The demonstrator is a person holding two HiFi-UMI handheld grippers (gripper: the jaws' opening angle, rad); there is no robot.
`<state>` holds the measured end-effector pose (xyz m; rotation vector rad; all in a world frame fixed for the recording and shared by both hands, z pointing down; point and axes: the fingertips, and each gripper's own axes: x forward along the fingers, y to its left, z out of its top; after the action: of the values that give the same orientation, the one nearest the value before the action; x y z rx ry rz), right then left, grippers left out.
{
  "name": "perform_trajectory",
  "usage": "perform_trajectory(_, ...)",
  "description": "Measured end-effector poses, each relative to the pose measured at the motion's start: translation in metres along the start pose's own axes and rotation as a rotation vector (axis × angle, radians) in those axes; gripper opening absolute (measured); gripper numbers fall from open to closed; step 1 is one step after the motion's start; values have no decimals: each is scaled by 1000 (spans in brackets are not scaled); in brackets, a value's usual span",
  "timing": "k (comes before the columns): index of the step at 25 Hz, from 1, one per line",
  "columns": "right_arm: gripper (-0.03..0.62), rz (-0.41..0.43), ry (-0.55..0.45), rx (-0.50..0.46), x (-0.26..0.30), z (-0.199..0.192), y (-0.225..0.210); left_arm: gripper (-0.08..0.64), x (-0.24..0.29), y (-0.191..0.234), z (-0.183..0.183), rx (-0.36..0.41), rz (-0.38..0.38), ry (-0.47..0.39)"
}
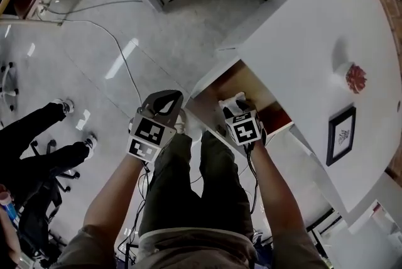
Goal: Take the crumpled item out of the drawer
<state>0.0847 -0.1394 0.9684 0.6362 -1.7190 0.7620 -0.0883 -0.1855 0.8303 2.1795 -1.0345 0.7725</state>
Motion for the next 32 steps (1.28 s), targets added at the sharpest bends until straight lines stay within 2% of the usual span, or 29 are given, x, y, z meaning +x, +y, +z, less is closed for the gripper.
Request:
perform_trajectory(4, 210, -35, 28, -38, 9, -3, -2, 1, 6, 0, -7, 0, -2, 8)
perform_trajectory(10, 126, -90, 36, -66, 14, -3, -9, 1, 6, -3, -14, -8, -8, 21)
perform_trajectory(14, 31, -101, 64, -77, 17, -8, -7, 1, 5, -7, -14, -11, -8, 28)
perform_trajectory(18, 28, -97, 58, -47, 8, -7, -3, 1, -3, -11, -7, -1, -9, 30)
perform_trajectory(26, 28, -43, -86, 62, -61, 19, 1, 1, -36, -27, 26, 45, -5, 21)
perform_trajectory(32, 28, -3, -233, 46, -144, 63, 26, 1, -77, -39, 65, 76, 17, -18)
